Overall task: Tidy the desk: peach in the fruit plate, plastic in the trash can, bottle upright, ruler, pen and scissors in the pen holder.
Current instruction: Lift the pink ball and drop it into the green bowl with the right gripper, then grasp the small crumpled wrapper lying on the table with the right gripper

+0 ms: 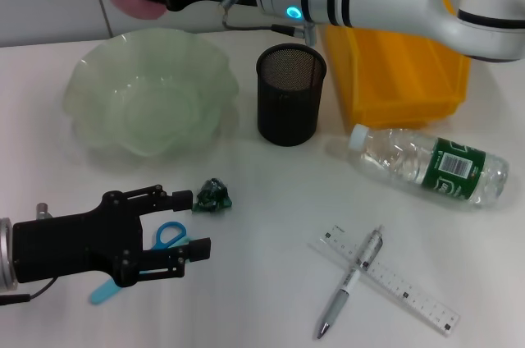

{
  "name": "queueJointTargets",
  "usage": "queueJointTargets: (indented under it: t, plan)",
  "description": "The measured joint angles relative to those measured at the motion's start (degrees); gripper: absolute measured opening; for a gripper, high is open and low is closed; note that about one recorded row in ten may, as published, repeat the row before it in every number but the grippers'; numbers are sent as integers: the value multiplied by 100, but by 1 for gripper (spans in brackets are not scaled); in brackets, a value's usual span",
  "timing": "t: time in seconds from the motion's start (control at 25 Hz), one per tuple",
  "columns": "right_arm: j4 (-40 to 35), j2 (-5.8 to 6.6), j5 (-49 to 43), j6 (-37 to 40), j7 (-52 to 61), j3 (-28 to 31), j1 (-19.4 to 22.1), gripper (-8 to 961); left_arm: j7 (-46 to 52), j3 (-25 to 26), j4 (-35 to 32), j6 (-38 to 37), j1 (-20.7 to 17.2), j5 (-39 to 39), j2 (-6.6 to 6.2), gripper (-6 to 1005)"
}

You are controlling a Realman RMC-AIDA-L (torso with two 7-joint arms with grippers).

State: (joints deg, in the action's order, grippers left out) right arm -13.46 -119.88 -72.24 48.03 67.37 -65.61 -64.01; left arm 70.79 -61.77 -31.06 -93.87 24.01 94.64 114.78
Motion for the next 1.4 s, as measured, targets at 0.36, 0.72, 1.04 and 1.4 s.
queueJointTargets:
  t: [0.36,0.72,1.04,1.4]
  plan:
    - [-41,0,0,-27,55,-49,-5,611,-3,1,-5,-3,-11,0,-5,771]
    - [-52,0,0,-31,66,-33,-5,665,-12,7,-32,-17,-11,1,-9,771]
    - [-212,0,228,52,70,-39,154,665,-13,7,-65,-31,-10,9,-3,770]
    - [-1074,42,748,1952,31,-15,1371,664,-15,15,-68,-39,-25,7,4,770]
